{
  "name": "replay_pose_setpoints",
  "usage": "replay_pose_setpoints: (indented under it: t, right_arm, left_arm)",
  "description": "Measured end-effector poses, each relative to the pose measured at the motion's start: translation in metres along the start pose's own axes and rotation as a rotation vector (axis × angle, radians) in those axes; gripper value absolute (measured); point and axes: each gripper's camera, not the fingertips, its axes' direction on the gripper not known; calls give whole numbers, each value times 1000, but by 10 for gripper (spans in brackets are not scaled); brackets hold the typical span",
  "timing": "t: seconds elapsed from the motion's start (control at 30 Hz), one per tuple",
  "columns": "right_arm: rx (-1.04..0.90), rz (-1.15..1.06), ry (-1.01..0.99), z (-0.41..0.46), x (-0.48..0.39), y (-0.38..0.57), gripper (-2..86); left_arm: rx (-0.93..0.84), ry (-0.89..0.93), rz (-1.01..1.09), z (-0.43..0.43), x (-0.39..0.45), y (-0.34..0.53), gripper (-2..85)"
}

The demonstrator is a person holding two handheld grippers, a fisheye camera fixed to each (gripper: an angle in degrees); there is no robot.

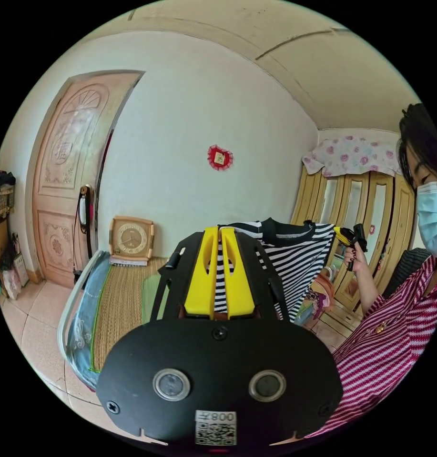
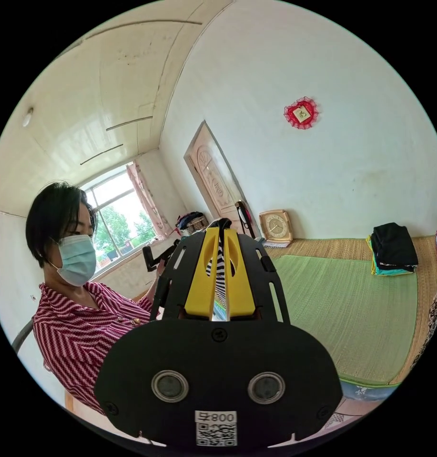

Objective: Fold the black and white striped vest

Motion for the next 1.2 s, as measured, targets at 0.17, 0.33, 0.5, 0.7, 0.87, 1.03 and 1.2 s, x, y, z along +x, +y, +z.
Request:
replay_pose_setpoints:
  t: [0.17,0.33,0.5,0.7,0.87,1.03,1.2]
  right_arm:
    - [37,-12,2,-15,-6,-7,14]
    - [54,-39,-17,-29,-12,-13,14]
    - [80,-57,-30,-39,-21,-9,14]
    - [77,-69,-66,-46,-28,-8,13]
    - [89,-93,-80,-49,-38,-13,13]
    - [95,-103,-93,-49,-42,-19,13]
    - [96,-108,-99,-49,-44,-25,13]
  left_arm:
    - [-6,4,42,-29,34,-9,6]
    - [23,5,90,-60,65,-23,7]
    - [100,13,97,-103,95,-22,7]
    - [123,9,102,-142,117,-16,7]
    - [154,24,85,-165,126,-13,7]
    - [172,43,75,-183,130,-13,8]
    - [182,50,69,-194,133,-11,8]
